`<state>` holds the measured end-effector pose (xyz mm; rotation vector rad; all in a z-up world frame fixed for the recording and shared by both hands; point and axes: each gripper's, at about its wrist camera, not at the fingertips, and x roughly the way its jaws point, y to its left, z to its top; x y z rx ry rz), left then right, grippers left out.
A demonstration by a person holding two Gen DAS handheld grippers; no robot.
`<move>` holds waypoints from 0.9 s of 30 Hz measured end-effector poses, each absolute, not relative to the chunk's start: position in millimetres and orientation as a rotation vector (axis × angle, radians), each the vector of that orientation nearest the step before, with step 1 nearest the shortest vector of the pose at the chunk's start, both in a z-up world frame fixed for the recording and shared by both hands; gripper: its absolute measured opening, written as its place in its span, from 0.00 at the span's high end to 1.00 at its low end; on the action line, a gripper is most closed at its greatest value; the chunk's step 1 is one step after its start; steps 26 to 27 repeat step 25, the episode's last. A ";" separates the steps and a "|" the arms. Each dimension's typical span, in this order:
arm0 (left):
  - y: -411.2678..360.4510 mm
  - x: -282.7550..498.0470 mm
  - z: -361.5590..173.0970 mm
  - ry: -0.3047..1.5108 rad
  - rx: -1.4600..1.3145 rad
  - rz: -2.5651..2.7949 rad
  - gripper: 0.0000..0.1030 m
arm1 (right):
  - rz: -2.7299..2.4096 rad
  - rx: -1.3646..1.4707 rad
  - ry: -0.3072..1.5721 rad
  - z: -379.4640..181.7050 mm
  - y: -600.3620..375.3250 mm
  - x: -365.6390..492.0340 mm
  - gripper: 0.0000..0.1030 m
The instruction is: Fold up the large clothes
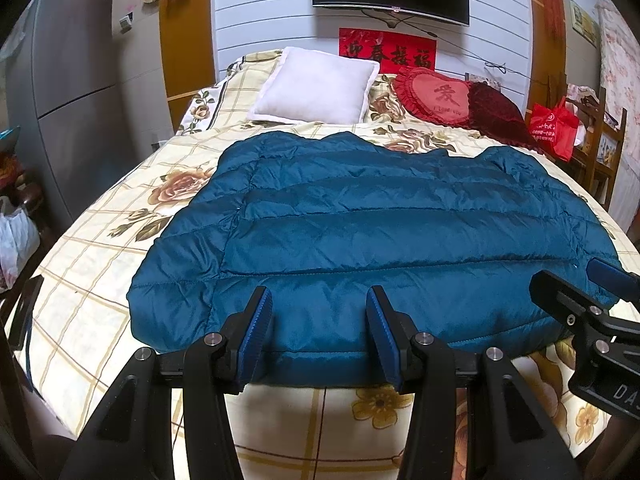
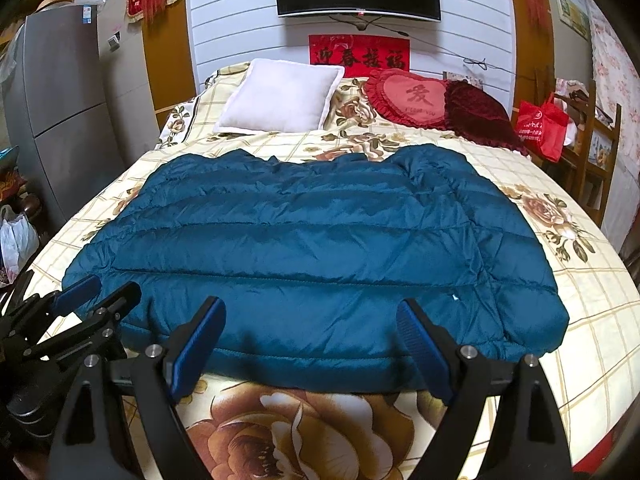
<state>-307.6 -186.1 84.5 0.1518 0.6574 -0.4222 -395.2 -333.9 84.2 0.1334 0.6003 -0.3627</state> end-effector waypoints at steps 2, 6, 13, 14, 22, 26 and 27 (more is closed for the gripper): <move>-185.3 -306.9 83.9 0.658 0.152 -0.423 0.43 | -0.362 0.135 0.603 84.0 -333.6 -395.0 0.12; -186.1 -307.7 84.4 0.658 0.153 -0.423 0.43 | -0.357 0.134 0.608 83.5 -333.1 -394.8 0.12; -185.9 -307.5 84.1 0.659 0.154 -0.424 0.43 | -0.349 0.122 0.614 84.1 -332.9 -394.1 0.12; -185.5 -307.3 84.0 0.658 0.153 -0.424 0.43 | -0.348 0.121 0.615 84.2 -333.4 -393.8 0.12; -185.7 -307.7 83.7 0.655 0.145 -0.423 0.43 | -0.339 0.121 0.625 81.8 -334.1 -392.2 0.12; -185.3 -307.0 83.7 0.660 0.142 -0.422 0.43 | -0.337 0.122 0.625 81.3 -334.4 -391.9 0.12; -185.3 -307.0 83.7 0.660 0.142 -0.422 0.43 | -0.337 0.122 0.625 81.3 -334.4 -391.9 0.12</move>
